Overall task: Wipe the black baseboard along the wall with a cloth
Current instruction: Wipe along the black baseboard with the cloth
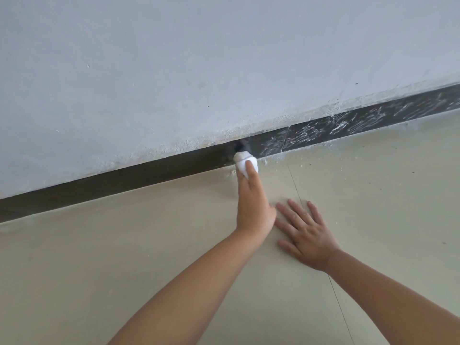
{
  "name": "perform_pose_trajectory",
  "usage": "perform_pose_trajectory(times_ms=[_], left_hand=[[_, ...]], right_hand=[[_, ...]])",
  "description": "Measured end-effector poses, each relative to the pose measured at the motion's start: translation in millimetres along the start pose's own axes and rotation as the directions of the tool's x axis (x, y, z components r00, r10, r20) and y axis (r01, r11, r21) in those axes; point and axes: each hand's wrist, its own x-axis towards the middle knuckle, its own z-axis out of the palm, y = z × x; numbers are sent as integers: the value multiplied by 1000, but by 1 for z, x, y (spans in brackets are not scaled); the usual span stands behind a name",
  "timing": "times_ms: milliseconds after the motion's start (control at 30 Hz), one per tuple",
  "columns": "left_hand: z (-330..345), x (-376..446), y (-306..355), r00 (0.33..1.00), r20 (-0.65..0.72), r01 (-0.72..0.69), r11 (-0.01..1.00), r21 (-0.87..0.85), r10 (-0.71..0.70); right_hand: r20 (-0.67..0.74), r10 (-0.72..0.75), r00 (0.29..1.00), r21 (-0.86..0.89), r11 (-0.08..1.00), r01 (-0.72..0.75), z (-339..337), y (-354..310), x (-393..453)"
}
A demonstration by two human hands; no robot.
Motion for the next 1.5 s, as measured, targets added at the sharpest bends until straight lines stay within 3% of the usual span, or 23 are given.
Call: perform_pose_trajectory(times_ms=[233,433,533,700,800,933,1067,1200,1300,1500], left_hand=[[-23,-8,-39,947,-107,298,952,-68,-304],[-19,23,-22,934,-61,340,927,-157,-352],[-4,26,-12,952,7,304,937,-170,-307],[16,25,11,974,215,100,986,-130,-70],[23,14,21,970,241,-3,993,-118,32],[13,-13,8,988,157,34,993,-110,-16],[-21,-35,-28,995,-76,66,995,-69,-71],[-54,-34,-69,922,-266,274,959,-71,-282],[-70,-18,-84,877,-317,344,933,-107,-360],[-54,15,-61,865,-328,361,925,-117,-380]], right_hand=[[106,57,993,1,998,-57,-11,-12,0],[100,45,994,155,986,-61,2,-19,-2],[93,76,993,143,986,-89,11,-16,-2],[86,53,995,189,980,-69,10,-10,-2],[108,29,994,204,978,-51,10,-6,-6],[82,46,996,226,972,-63,11,-6,-5],[30,31,999,199,979,-36,7,-13,-5],[33,61,998,194,979,-66,1,-19,-7],[-12,54,998,205,978,-51,5,-16,-8],[-28,58,998,224,973,-50,1,-17,-8]])
